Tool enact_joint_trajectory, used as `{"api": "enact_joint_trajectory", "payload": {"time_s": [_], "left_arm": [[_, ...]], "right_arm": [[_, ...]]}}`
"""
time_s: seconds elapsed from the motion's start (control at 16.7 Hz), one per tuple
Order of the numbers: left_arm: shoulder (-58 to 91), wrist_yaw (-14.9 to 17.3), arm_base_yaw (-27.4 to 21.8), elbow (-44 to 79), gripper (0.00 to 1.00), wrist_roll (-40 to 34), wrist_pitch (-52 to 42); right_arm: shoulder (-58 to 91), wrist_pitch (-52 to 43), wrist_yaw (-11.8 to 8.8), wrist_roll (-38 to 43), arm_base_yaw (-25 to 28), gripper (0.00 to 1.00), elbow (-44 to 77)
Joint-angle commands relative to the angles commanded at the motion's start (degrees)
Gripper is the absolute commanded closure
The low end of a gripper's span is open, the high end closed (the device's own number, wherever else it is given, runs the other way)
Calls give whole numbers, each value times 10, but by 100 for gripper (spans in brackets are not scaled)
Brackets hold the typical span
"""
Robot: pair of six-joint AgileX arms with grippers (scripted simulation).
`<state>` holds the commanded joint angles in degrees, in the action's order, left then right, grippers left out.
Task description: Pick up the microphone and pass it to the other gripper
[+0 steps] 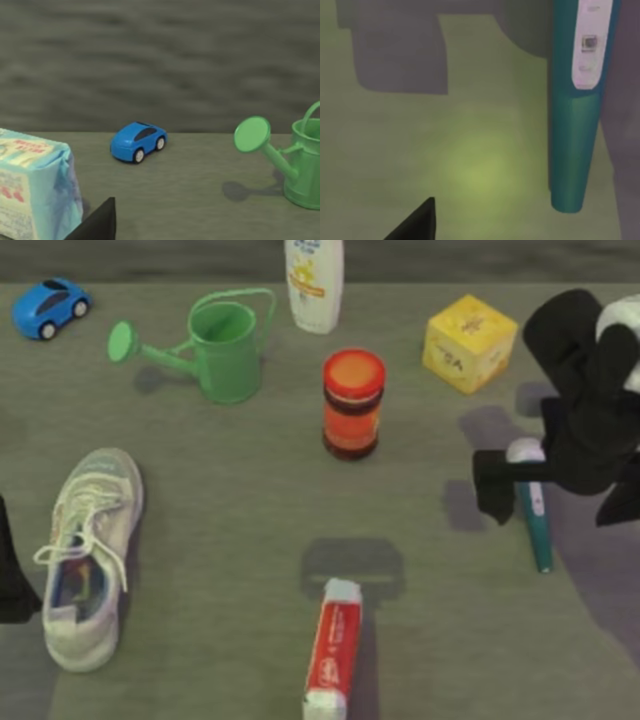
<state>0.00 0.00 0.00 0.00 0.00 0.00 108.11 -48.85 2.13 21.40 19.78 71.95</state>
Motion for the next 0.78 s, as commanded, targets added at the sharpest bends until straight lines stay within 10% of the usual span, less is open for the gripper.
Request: {"api": "enact_joint_trajectory", "payload": {"time_s": [0.78], "left_arm": [[0,0,0,0,0,0,0]], "right_arm": [[97,163,1,-1,-3,8,-65]]}}
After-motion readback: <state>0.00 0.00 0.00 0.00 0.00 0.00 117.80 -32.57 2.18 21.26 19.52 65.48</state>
